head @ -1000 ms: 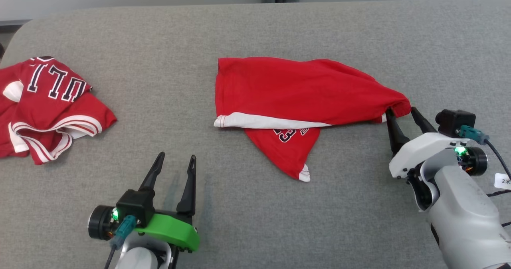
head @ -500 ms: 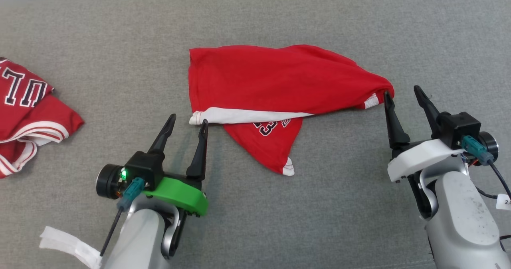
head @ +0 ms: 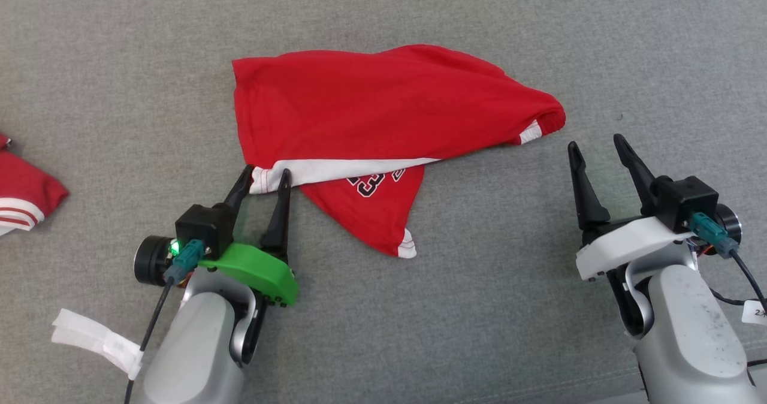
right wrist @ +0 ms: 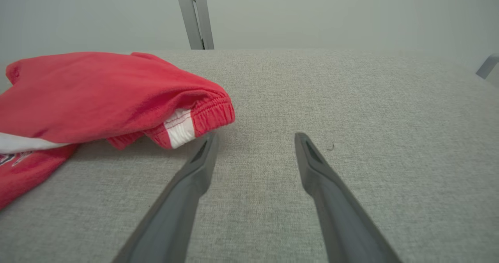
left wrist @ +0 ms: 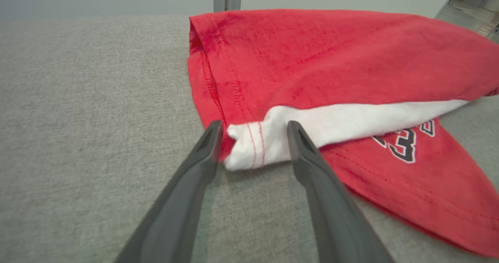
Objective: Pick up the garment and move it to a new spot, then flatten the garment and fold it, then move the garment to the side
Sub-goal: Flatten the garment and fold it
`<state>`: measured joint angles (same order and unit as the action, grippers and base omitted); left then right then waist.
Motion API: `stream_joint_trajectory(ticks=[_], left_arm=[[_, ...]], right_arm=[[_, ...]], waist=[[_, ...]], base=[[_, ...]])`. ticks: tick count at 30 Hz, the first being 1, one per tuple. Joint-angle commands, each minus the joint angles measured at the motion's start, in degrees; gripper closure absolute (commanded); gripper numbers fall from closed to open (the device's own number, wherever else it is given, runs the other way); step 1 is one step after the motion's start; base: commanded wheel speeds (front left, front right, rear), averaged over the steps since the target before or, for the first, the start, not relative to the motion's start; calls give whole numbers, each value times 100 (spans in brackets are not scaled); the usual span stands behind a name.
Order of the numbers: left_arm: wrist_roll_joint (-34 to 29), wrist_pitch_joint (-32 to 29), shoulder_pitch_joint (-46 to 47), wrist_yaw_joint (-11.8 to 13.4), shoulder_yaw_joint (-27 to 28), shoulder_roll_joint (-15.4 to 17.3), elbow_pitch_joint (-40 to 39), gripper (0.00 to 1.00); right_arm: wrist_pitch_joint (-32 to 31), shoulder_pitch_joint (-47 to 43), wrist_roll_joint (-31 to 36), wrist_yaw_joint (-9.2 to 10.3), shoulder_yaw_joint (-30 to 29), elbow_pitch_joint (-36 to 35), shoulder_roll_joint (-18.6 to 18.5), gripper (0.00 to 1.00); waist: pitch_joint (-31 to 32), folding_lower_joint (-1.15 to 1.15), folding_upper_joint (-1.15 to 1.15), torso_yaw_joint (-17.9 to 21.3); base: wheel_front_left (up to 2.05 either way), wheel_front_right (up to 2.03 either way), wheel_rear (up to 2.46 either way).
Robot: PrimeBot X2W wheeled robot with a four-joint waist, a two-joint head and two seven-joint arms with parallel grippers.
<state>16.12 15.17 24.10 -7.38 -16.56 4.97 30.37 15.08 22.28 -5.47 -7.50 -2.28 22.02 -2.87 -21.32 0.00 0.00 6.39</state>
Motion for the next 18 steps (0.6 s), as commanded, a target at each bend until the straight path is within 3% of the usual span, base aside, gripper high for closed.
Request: stream_joint_trajectory(ticks=[1, 5, 11, 18], left_arm=[[39, -3, 95, -19, -21, 57, 31, 100], [94, -3, 82, -19, -98, 76, 38, 100], [56, 0, 278, -19, -470, 165, -876, 100], [33, -2, 1268, -19, -1510, 395, -2084, 100]], right_arm=[[12, -67, -31, 2, -9, -28, -12, 0], [12, -103, -44, 2, -51, 0, -12, 0], [13, -175, -194, 3, -87, 52, -14, 0], [13, -375, -328, 3, -196, 120, -16, 0]], waist=[[-5, 0, 0, -1], [47, 0, 0, -58], [238, 0, 0, -165], [537, 0, 0, -276]], base=[[0, 0, 0], [0, 0, 0], [0, 0, 0], [0, 0, 0]])
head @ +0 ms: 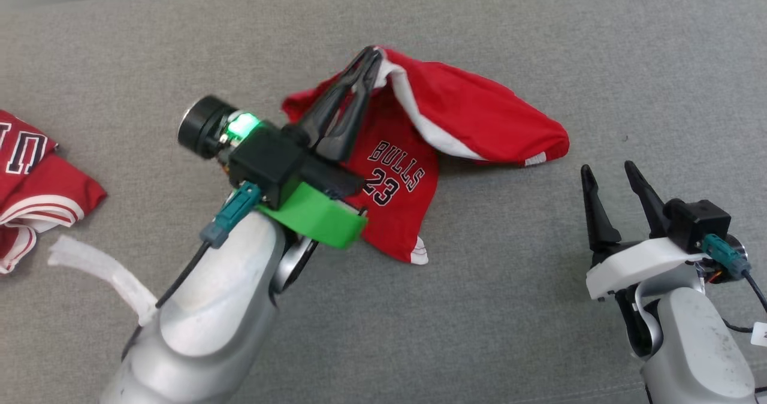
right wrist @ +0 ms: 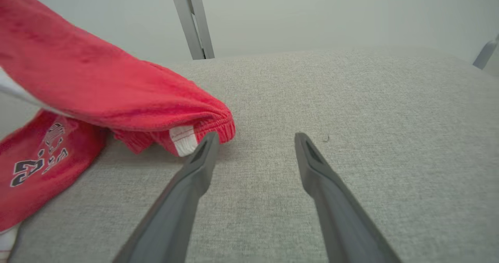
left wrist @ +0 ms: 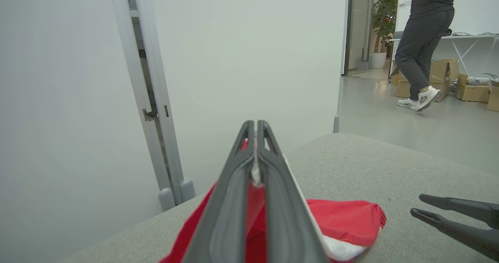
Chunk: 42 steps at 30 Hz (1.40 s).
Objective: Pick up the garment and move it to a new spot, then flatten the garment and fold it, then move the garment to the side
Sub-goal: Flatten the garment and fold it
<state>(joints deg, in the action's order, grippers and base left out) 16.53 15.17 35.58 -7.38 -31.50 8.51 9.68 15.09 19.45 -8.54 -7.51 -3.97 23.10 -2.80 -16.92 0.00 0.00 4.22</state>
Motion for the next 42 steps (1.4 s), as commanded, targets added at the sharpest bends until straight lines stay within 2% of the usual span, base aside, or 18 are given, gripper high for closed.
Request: stream_joint_trajectory(ticks=[1, 5, 8, 12, 16, 18, 22, 29, 33, 37, 38, 39, 42], left_arm=[[29, -3, 318, -19, -159, 47, -88, 100], [270, -3, 1378, -19, -738, -120, -63, 100], [469, -2, 2154, -19, -898, -292, 49, 100], [811, -3, 2849, -7, -698, -485, 58, 100], [1043, -4, 3171, 232, -483, -545, -100, 100], [1155, -4, 3085, 402, -380, -543, -21, 100], [1341, -4, 2558, 637, -122, -394, 856, 100], [1643, 0, 1193, 536, 52, 50, 2768, 100], [1598, 3, 456, 543, 409, 137, 3140, 100], [1363, 4, -157, 522, 875, 179, 3071, 98], [1318, 4, -290, 549, 1022, 169, 3015, 13], [1195, 2, -446, 573, 1191, 165, 2909, 0], [880, -2, -902, 554, 1651, 69, 2571, 0]], right_arm=[[12, -123, -28, 3, -56, 14, -23, 0], [11, -281, -28, 3, -188, 38, -23, 0], [11, -351, -47, 3, -251, 60, -22, 0], [12, -441, -117, 3, -316, 97, -21, 0], [11, -481, -126, 3, -395, 137, -23, 0], [12, -462, -156, 3, -435, 159, -20, 0], [12, -403, -173, 4, -440, 197, -21, 0], [12, -267, -130, 3, -316, 257, -22, 0], [11, -224, -46, 3, -241, 230, -22, 0], [12, -225, 7, 3, -134, 136, -20, 0], [11, -232, 6, 3, -88, 104, -20, 0], [12, -252, 4, 3, -25, 50, -21, 0], [12, -331, -70, 3, 287, -129, -20, 0]], waist=[[123, 0, 0, -68], [249, 0, 0, -75], [301, 0, 0, -36], [365, 0, 0, 18], [404, 0, 0, -12], [405, 0, 0, -46], [383, 0, 0, -168], [215, 0, 0, -320], [146, 0, 0, -374], [145, 0, 0, -427], [151, 0, 0, -439], [157, 0, 0, -461], [195, 0, 0, -505]], base=[[0, 0, 0], [0, 0, 0], [0, 0, 0], [0, 0, 0], [0, 0, 0], [0, 0, 0], [0, 0, 0], [0, 0, 0], [0, 0, 0], [0, 0, 0], [0, 0, 0], [0, 0, 0], [0, 0, 0]])
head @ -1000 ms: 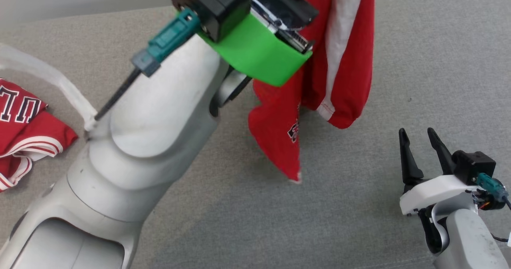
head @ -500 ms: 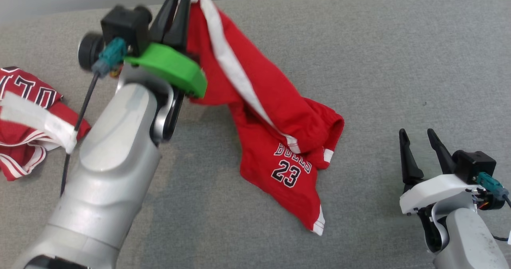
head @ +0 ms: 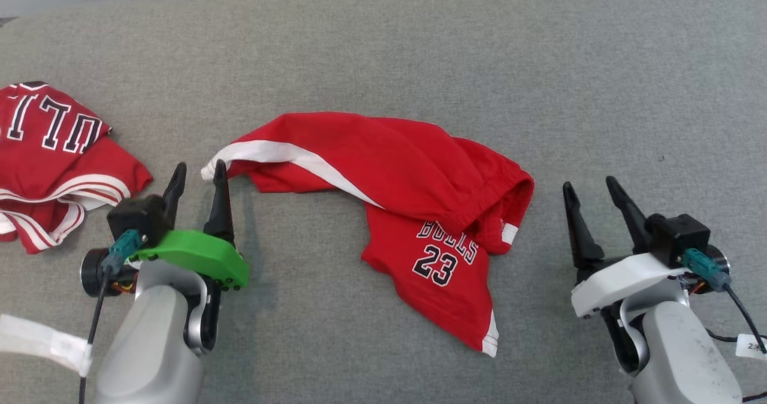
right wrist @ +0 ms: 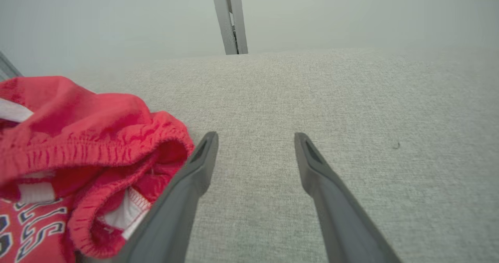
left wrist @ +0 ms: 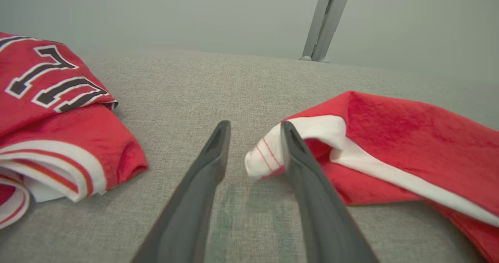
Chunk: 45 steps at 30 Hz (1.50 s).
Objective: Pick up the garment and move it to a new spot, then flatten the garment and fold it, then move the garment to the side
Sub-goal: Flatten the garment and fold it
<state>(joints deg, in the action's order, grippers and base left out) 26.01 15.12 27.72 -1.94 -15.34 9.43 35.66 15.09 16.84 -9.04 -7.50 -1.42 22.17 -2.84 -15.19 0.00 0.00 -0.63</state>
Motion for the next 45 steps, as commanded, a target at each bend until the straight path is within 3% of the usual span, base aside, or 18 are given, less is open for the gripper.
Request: stream_joint_trajectory(ticks=[1, 11, 19, 20, 21, 23, 24, 31, 37, 45], left_arm=[[-153, 2, -227, 4, 172, -48, -147, 0], [-1042, 3, -1292, -347, 1277, -522, -1299, 0], [-1190, 3, -1500, -501, 1368, -640, -1454, 0], [-1135, 3, -1506, -506, 1321, -643, -1456, 0], [-1106, 3, -1515, -515, 1288, -644, -1457, 0], [-1066, 3, -1544, -516, 1229, -644, -1468, 0], [-1043, 3, -1559, -520, 1219, -643, -1470, 0], [-1042, 3, -1612, -538, 1184, -644, -1448, 0], [-1062, 3, -1590, -549, 1003, -643, -1397, 0], [-923, 3, -1263, -560, 605, -642, -1463, 0]], right_arm=[[12, -101, -42, 2, 133, -91, -17, 0], [11, -399, -253, 3, 1769, -341, -23, 0], [12, -141, -465, 3, 2158, -41, -21, 0], [12, -89, -475, 3, 2191, -13, -19, 9], [11, -55, -502, 3, 2209, -13, -18, 31], [11, 23, -509, 3, 2223, -4, -20, 87], [12, 47, -562, 3, 2210, -26, -20, 100], [11, 162, -1528, 3, 1710, -408, -22, 100], [-254, 704, -2391, 1, 1366, -290, -126, 100], [-856, 1743, -2384, 2, 1106, 280, -572, 100]], waist=[[36, 0, 0, -27], [166, 0, 0, -131], [158, 0, 0, -316], [152, 0, 0, -342], [151, 0, 0, -361], [148, 0, 0, -388], [147, 0, 0, -400], [142, 0, 0, -397], [47, 0, 0, -343], [-369, 0, 0, -521]], base=[[0, 0, 0], [0, 0, 0], [0, 0, 0], [0, 0, 0], [0, 0, 0], [0, 0, 0], [0, 0, 0], [0, 0, 0], [0, 0, 0], [0, 0, 0]])
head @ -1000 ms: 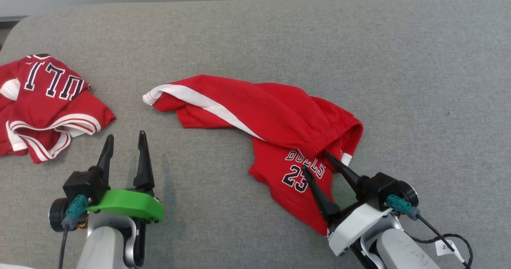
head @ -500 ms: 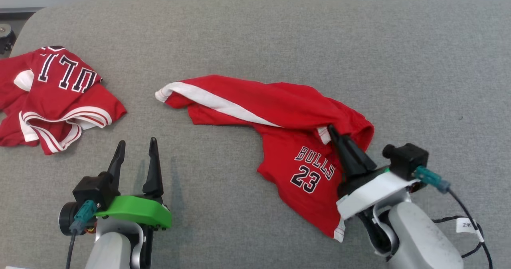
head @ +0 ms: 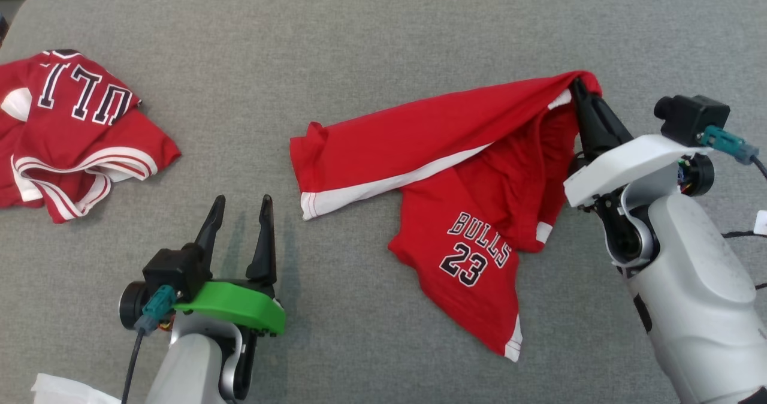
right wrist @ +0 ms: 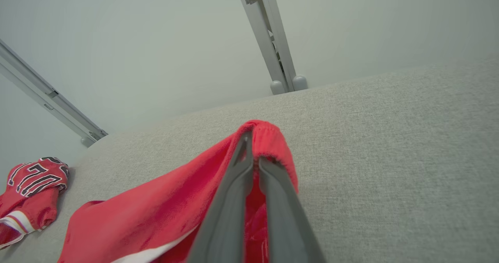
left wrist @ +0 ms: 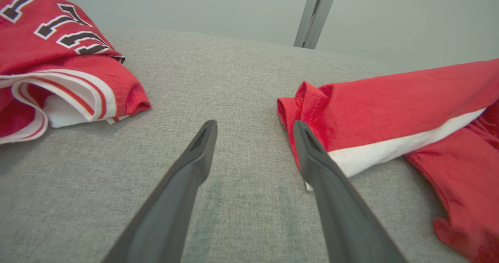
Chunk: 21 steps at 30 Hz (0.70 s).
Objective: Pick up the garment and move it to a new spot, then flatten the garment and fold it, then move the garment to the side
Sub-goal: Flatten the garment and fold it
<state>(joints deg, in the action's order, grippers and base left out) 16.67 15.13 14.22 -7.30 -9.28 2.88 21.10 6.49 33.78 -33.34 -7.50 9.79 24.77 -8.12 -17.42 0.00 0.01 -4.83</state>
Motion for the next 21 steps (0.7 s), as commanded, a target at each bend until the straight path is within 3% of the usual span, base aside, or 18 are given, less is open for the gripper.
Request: stream_joint_trajectory(ticks=[1, 3, 5, 6, 7, 8, 15, 21], left_arm=[[30, 2, 137, -24, -53, 14, -17, 0], [48, 2, 219, -26, -131, 13, -32, 0], [81, 2, 273, -26, -187, 14, -47, 0], [91, 2, 299, -26, -209, 14, -54, 0], [92, 2, 319, -27, -228, 14, -61, 0], [110, 2, 340, -27, -248, 13, -72, 0], [140, 2, 372, -28, -267, 14, -94, 0], [80, 2, 182, -28, -152, 14, -47, 0]], right_arm=[[-25, 172, 95, 2, -52, 171, -75, 100], [-1, 379, 233, 2, -82, 456, -110, 96], [47, 550, 347, 2, -128, 794, -113, 76], [92, 631, 434, 2, -151, 986, -116, 61], [148, 692, 522, 2, -166, 1138, -128, 25], [227, 761, 622, 1, -181, 1316, -138, 0], [765, 751, 1088, 3, -182, 1928, -201, 0], [871, 313, 1630, 3, -209, 1599, -191, 0]], waist=[[-208, 0, -1, -134], [-311, 0, -1, -189], [-386, 0, -1, -228], [-420, 0, -1, -240], [-440, 0, -1, -244], [-467, 0, -1, -244], [-415, 0, -1, -128], [-209, 0, -1, 68]], base=[[0, 0, 0], [0, 0, 0], [0, 0, 0], [0, 0, 0], [0, 0, 0], [0, 0, 0], [0, 0, 0], [0, 0, 0]])
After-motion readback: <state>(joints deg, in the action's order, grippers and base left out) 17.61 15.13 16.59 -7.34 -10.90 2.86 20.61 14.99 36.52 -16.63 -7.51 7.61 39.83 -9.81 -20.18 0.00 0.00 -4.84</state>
